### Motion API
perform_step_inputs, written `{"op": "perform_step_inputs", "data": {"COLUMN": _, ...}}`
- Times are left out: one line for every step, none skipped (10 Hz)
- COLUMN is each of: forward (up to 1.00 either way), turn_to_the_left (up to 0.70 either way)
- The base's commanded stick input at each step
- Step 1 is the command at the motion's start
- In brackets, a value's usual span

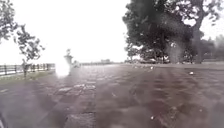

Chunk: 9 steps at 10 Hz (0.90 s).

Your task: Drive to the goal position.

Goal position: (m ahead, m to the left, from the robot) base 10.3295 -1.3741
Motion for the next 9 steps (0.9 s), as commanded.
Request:
{"op": "perform_step_inputs", "data": {"forward": 0.7, "turn_to_the_left": 0.0}}
{"op": "perform_step_inputs", "data": {"forward": 0.7, "turn_to_the_left": 0.0}}
{"op": "perform_step_inputs", "data": {"forward": 0.7, "turn_to_the_left": 0.0}}
{"op": "perform_step_inputs", "data": {"forward": 0.7, "turn_to_the_left": 0.0}}
{"op": "perform_step_inputs", "data": {"forward": 0.7, "turn_to_the_left": 0.0}}
{"op": "perform_step_inputs", "data": {"forward": 0.7, "turn_to_the_left": 0.06}}
{"op": "perform_step_inputs", "data": {"forward": 0.7, "turn_to_the_left": 0.14}}
{"op": "perform_step_inputs", "data": {"forward": 0.7, "turn_to_the_left": 0.14}}
{"op": "perform_step_inputs", "data": {"forward": 0.7, "turn_to_the_left": 0.14}}
